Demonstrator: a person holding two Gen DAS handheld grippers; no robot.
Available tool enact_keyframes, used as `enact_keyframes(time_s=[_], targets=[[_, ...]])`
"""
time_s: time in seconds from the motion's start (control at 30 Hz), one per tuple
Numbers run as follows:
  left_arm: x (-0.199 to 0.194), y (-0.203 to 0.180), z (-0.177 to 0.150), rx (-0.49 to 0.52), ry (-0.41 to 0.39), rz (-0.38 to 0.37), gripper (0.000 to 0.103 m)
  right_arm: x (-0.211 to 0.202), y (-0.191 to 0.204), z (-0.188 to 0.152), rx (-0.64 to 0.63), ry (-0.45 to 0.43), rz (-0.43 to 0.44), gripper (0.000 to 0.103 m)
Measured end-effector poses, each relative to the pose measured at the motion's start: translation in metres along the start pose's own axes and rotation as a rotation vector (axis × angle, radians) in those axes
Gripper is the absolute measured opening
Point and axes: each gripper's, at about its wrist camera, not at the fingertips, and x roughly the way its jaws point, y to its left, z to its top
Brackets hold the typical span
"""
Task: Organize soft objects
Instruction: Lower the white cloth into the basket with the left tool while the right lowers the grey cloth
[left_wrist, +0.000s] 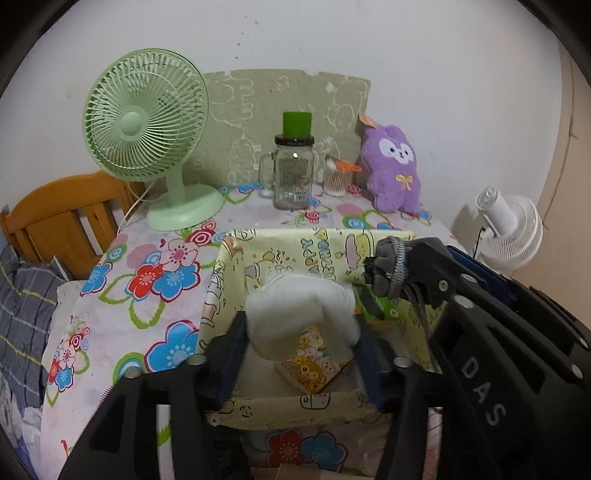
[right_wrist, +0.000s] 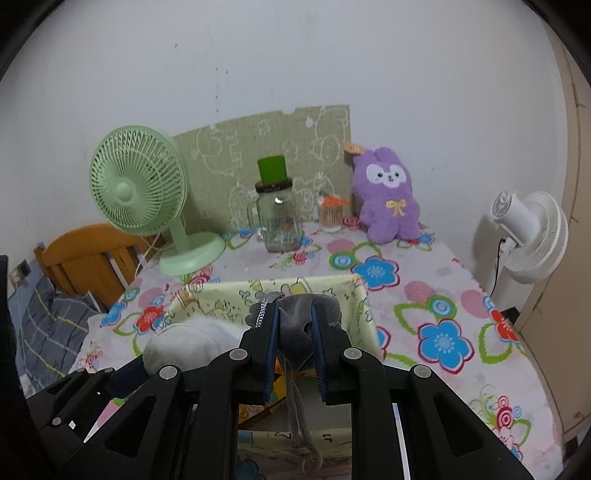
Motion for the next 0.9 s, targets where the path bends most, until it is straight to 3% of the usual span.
enact_keyframes(time_s=[0.17,0.57,0.77,0.87,0.9], targets=[[0.003,0.001,0.0,0.018,0.005,-0.021,0.082,0.01,0.002,-0.001,-0.001,0.022,0.008,0.02],[0.01,0.008,0.017,0.032,-0.012,0.019,0.083,0.03,0.009,0.013,-0.026,0.047,0.071,0.02],[0.023,0.015,0.018,0.011,0.017,0.03,0.083,0.045,0.015,0.014,-0.039,0.069,0.086,0.02],[0.026,0.016,0.017,0.014,0.02,0.042,0.083,0.05,0.016,0.012,-0.049,0.087,0.091,0.024],[0.026,0.016,0.017,0.016,0.019,0.045,0.083,0.052,0.017,0.011,-0.057,0.094,0.089,0.031]])
